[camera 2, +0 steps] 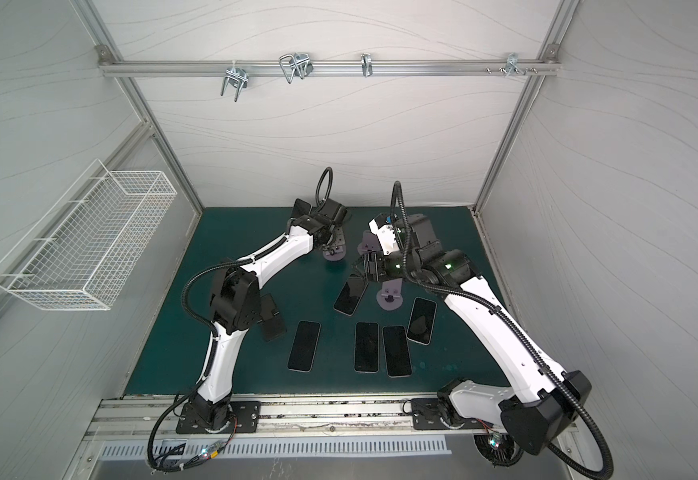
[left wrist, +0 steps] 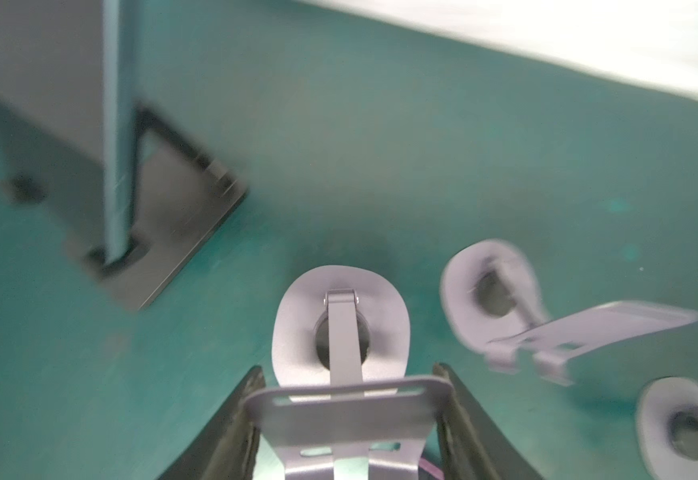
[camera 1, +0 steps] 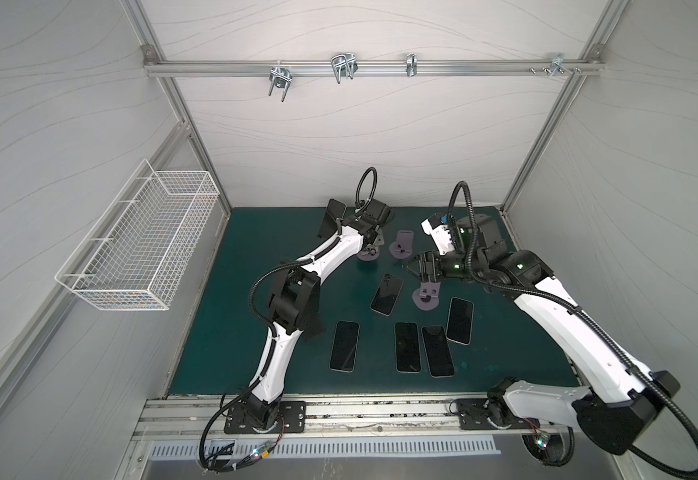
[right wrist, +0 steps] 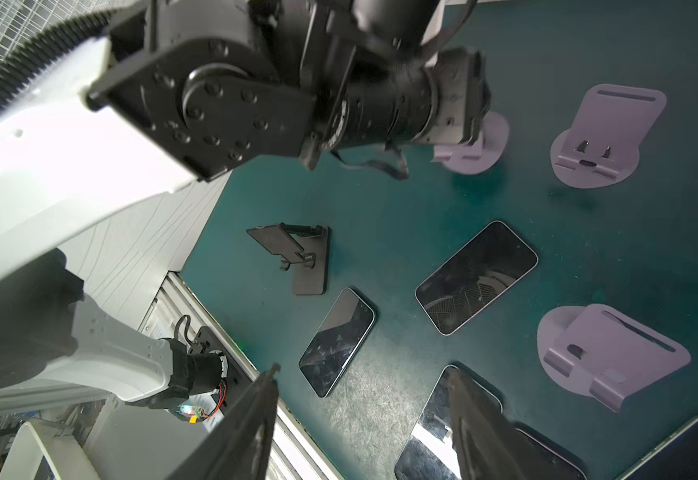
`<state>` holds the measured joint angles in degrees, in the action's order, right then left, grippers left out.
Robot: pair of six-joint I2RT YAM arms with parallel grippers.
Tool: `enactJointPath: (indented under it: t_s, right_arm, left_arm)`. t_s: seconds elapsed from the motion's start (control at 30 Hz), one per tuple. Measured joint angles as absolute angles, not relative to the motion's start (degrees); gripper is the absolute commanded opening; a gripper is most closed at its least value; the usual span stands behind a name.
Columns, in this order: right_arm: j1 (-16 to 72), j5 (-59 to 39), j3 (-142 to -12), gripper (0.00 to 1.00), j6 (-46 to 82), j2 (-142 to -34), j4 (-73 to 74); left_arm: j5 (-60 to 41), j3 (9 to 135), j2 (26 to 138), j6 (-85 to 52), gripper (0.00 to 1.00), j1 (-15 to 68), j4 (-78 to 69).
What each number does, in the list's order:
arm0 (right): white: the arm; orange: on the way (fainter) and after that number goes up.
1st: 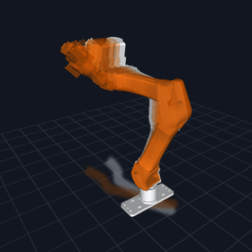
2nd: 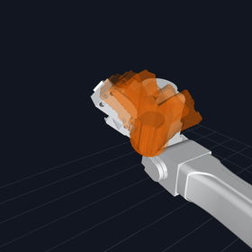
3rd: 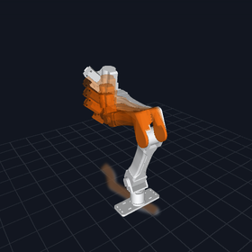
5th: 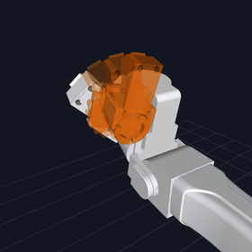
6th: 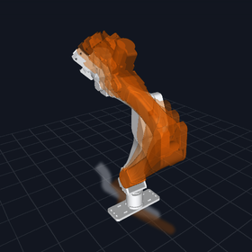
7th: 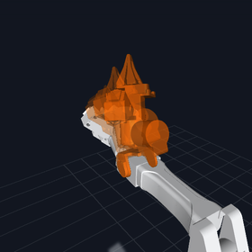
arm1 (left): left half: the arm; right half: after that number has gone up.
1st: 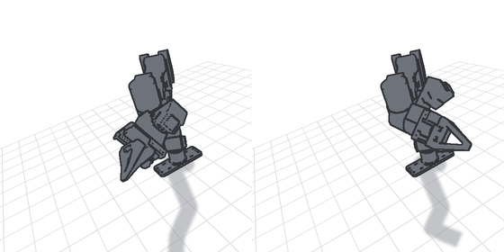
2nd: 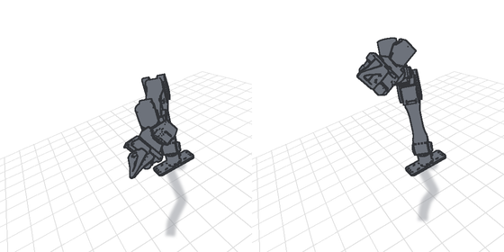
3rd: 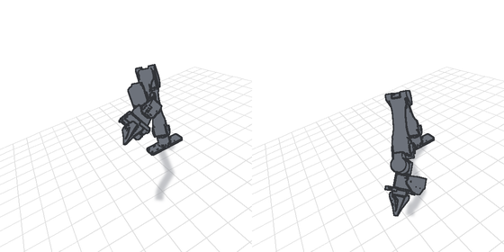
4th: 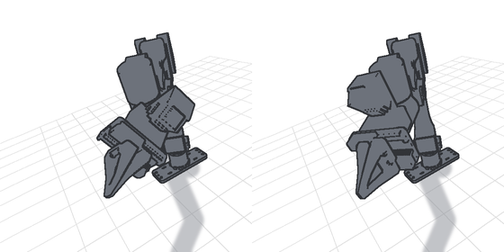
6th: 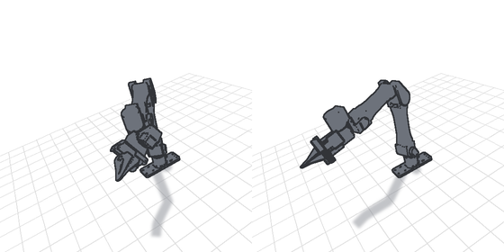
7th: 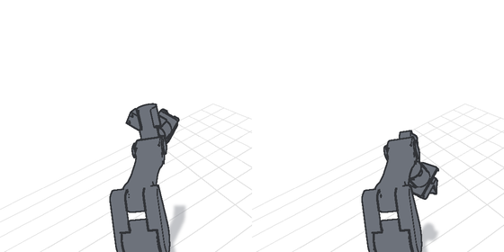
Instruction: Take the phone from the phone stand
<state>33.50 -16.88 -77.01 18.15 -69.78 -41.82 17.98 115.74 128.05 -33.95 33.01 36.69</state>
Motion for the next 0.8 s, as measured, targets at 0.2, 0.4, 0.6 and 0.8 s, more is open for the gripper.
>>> enactJointPath:
  t_s: [0.2, 0.4, 0.6, 0.8]
  right_arm:
    - [33.4, -17.0, -76.1, 0.66, 18.2, -69.8, -41.1]
    - [32.0, -14.3, -71.9, 0.64, 20.2, -70.1, -36.9]
    - [27.9, -10.3, -71.1, 0.64, 22.3, -75.9, -32.6]
    - [26.3, -9.1, -73.9, 0.65, 22.7, -82.6, -29.8]
  left_arm:
    - [17.0, 124.6, 134.1, -30.5, 0.60, 33.0, 36.6]
    - [17.3, 131.4, 139.6, -28.6, 0.60, 33.0, 38.6]
    - [17.5, 131.6, 140.7, -28.0, 0.60, 32.9, 40.9]
    - [17.3, 132.7, 141.3, -28.0, 0.60, 32.6, 41.5]
